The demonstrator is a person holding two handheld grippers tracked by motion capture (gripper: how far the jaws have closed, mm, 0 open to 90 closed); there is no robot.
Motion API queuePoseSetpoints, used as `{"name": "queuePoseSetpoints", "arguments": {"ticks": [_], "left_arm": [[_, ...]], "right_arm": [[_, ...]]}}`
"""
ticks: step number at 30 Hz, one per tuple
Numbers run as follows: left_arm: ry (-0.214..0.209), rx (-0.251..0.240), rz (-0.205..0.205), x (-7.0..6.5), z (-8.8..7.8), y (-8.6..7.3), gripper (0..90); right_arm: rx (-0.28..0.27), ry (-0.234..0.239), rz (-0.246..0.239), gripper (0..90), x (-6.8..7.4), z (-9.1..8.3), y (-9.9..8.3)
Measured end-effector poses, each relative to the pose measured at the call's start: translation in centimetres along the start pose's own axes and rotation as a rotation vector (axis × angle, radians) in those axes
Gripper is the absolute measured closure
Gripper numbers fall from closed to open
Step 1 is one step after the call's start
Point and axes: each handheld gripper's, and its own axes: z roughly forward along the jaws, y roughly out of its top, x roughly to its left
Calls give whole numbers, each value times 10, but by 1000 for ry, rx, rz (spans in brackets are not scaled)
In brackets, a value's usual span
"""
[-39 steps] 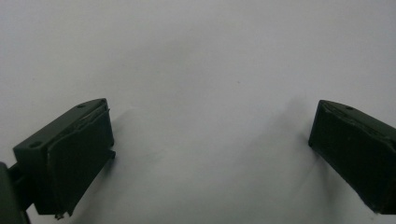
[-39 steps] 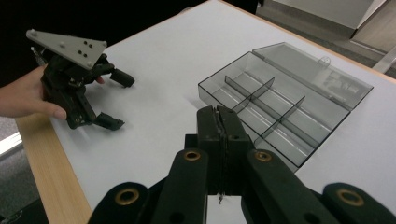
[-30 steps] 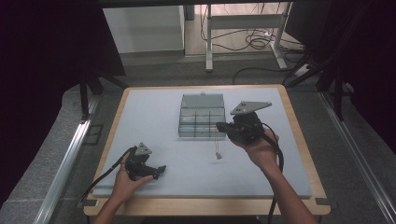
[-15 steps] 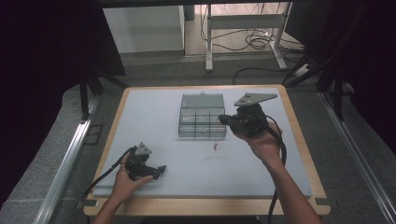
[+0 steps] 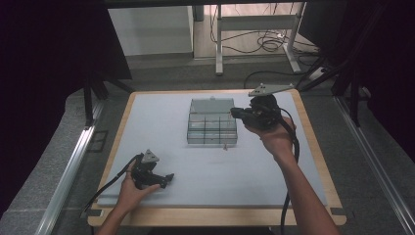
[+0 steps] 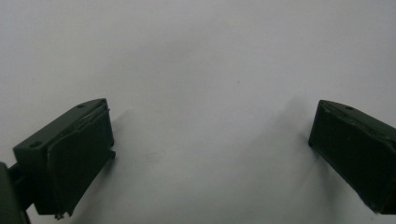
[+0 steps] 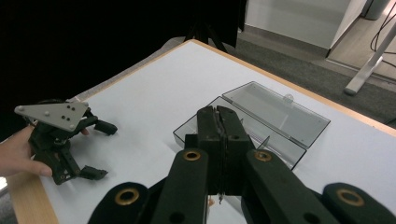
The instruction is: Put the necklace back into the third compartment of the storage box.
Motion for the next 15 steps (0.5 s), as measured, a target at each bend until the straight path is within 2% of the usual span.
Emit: {"name": "queuePoseSetpoints", "arguments": {"ticks": [15], "left_arm": [[2, -5, 0, 0, 0, 0, 0]], "right_arm": [[0, -26, 36, 881, -19, 18, 14]]}}
